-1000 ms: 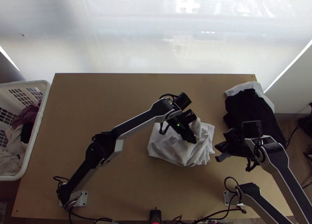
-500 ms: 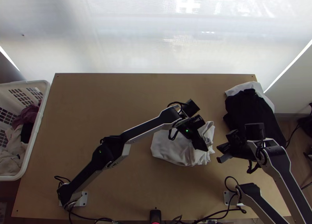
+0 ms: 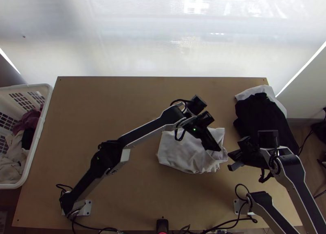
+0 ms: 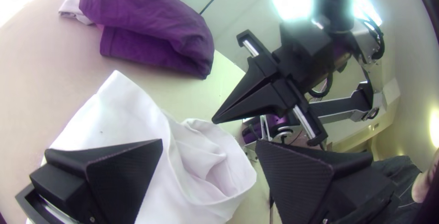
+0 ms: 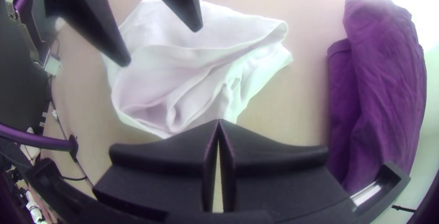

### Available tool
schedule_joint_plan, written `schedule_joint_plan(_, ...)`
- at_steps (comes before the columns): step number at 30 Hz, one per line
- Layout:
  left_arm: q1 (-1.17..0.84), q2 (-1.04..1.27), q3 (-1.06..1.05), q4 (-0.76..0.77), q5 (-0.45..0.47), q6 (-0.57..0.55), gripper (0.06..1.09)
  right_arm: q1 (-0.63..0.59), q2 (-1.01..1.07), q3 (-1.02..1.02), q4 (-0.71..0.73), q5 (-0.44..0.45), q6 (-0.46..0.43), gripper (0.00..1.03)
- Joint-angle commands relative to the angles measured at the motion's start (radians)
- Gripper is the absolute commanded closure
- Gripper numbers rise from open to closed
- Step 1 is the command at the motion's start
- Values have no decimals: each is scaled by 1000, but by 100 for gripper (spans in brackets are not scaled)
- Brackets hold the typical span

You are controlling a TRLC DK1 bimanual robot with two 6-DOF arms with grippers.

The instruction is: Fold the t-shirt

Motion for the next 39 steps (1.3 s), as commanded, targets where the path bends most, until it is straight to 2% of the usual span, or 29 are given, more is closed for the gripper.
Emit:
schedule_joint_plan(1, 36, -75, -22, -17, 4, -2, 10, -3, -18, -1, -1, 0, 2, 100)
schedule_joint_plan(4, 64, -112, -59, -55, 1, 44, 11, -3, -18, 7, -1, 0, 2, 100)
schedule_joint_plan(7, 113, -133, -65, -190, -15, 116, 14, 7, 3, 24, 2, -1, 3, 100)
schedule_joint_plan(9, 148, -168, -112, -244, -58, 173, 15, 49, 28, 41, 13, -3, 22, 100)
schedule_joint_plan(11, 191, -222, -195, -244, -72, 199, 16, 116, 54, 57, 34, -3, 51, 100)
schedule_joint_plan(13, 230, -268, -277, -244, -88, 245, 21, 178, 92, 77, 54, -4, 69, 100)
schedule_joint_plan(17, 262, -332, -398, -232, -183, 348, 31, 285, 192, 122, 105, -4, 86, 100)
schedule_joint_plan(20, 277, -340, -445, -204, -261, 395, 31, 336, 275, 168, 151, -6, 94, 100)
schedule_joint_plan(24, 308, -332, -462, -147, -279, 420, 35, 385, 370, 229, 177, -9, 96, 100)
schedule_joint_plan(25, 309, -329, -459, -134, -281, 420, 39, 394, 390, 240, 189, -12, 96, 100)
schedule_joint_plan(29, 291, -296, -442, -112, -278, 392, 71, 428, 474, 246, 235, -73, 100, 100)
schedule_joint_plan(32, 263, -260, -442, -112, -278, 389, 84, 434, 525, 217, 279, -110, 102, 100)
schedule_joint_plan(34, 256, -253, -439, -89, -278, 346, 95, 432, 543, 211, 292, -142, 102, 100)
schedule_joint_plan(36, 242, -237, -430, -77, -272, 311, 100, 429, 554, 203, 309, -176, 114, 100)
schedule_joint_plan(39, 210, -213, -436, -77, -273, 314, 100, 426, 566, 188, 322, -191, 114, 100)
